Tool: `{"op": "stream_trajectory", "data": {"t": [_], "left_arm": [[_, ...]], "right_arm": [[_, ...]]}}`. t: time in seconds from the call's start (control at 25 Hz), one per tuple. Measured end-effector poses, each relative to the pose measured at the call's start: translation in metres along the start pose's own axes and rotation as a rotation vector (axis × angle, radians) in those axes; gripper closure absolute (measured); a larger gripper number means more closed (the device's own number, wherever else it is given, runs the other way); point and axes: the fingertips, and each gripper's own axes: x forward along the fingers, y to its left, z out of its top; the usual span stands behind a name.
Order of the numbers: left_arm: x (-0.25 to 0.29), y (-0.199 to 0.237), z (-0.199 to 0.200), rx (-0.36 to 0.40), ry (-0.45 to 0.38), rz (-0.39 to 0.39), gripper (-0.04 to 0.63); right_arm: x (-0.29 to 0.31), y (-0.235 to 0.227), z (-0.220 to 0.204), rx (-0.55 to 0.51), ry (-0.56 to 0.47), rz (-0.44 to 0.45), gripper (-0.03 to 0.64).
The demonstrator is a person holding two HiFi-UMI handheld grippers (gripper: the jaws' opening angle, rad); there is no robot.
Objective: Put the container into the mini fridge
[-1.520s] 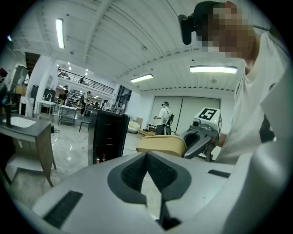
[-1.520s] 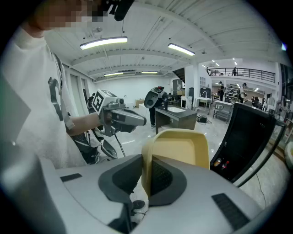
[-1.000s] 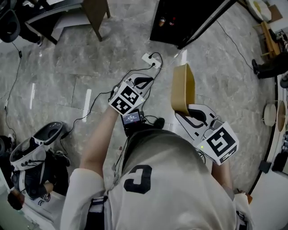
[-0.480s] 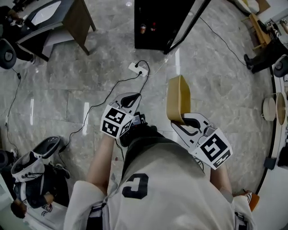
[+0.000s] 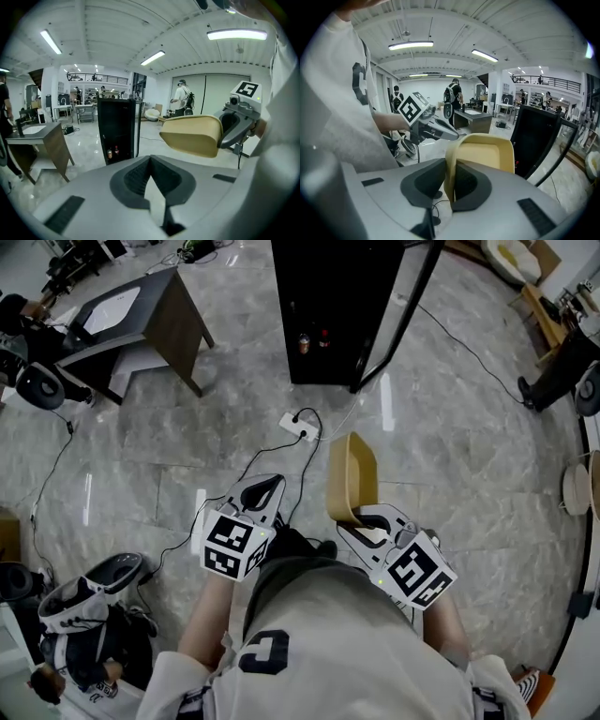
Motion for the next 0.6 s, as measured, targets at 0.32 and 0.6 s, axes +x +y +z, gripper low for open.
{"op": "stream_trajectory", "data": {"t": [0.32,0.6], "left_arm": [[0.023,0.066,0.004,0.085,0.041,-0.001,0.540],[0.052,0.161,0.039,0.112,0.045,-0.040,0.540]], "right_arm": [[0.053,-0.061,0.041,0.034,-0.025,-0.078,0.566],[0.104,-0.117,0.094,0.054,0.018,-0.153,0.566]]}}
